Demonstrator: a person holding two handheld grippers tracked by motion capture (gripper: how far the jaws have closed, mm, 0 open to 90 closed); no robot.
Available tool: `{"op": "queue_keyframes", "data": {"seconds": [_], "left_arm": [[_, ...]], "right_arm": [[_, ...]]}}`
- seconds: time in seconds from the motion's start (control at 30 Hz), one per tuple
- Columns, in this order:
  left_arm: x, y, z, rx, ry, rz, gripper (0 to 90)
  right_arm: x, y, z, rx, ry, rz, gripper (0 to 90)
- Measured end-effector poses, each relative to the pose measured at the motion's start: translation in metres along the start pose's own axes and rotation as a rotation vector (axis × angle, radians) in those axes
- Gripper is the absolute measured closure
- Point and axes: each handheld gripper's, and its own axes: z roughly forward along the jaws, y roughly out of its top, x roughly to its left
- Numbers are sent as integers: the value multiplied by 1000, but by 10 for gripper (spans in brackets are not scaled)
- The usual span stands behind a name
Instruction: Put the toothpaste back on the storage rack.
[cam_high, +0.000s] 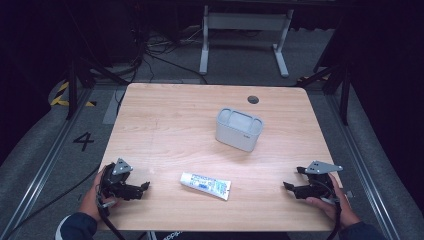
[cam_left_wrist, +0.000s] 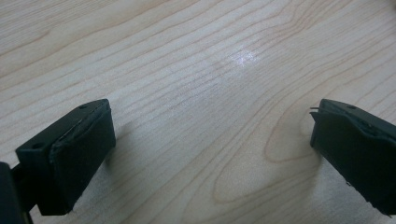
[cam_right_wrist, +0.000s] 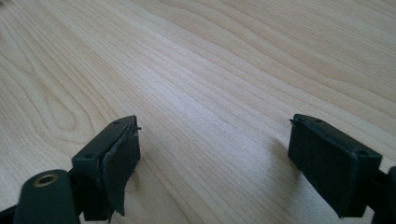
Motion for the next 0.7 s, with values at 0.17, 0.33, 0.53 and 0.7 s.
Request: {"op": "queue_keyframes", "data": {"seconds": [0.17,0.33,0.53,0.7], "left_arm": [[2,1,0,1,-8,14,3],[2,1,0,0,-11,17,3],[4,0,0,-5,-31,53,6],[8,2,-1,9,-63,92,19]], "right_arm": [[0,-1,-1,0,-3,0,171],[0,0,0,0,-3,0,171],[0,0,0,0,-3,2,171],[0,0,0,0,-2,3,171]]}}
